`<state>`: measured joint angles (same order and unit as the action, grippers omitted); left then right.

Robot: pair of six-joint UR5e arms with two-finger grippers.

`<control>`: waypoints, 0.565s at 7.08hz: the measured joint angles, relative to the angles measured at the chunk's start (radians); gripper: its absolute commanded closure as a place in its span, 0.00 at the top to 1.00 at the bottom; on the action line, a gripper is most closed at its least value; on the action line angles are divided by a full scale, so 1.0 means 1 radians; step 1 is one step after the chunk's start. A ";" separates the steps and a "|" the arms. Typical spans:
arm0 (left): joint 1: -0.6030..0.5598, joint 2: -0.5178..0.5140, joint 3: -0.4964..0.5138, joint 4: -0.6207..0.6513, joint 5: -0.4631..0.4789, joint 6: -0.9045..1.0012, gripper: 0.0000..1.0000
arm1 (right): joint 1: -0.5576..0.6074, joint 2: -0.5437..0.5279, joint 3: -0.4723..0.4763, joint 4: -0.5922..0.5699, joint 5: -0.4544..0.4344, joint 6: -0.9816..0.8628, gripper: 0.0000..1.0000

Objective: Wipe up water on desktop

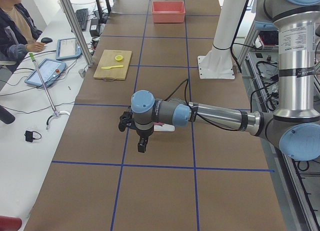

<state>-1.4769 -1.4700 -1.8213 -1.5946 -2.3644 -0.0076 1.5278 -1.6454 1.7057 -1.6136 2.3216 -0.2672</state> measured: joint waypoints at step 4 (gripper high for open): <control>0.002 -0.067 0.052 -0.022 -0.002 0.001 0.98 | -0.001 -0.006 -0.006 0.001 0.023 0.007 1.00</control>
<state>-1.4748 -1.5372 -1.7692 -1.6164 -2.3664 -0.0067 1.5269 -1.6514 1.6998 -1.6127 2.3443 -0.2603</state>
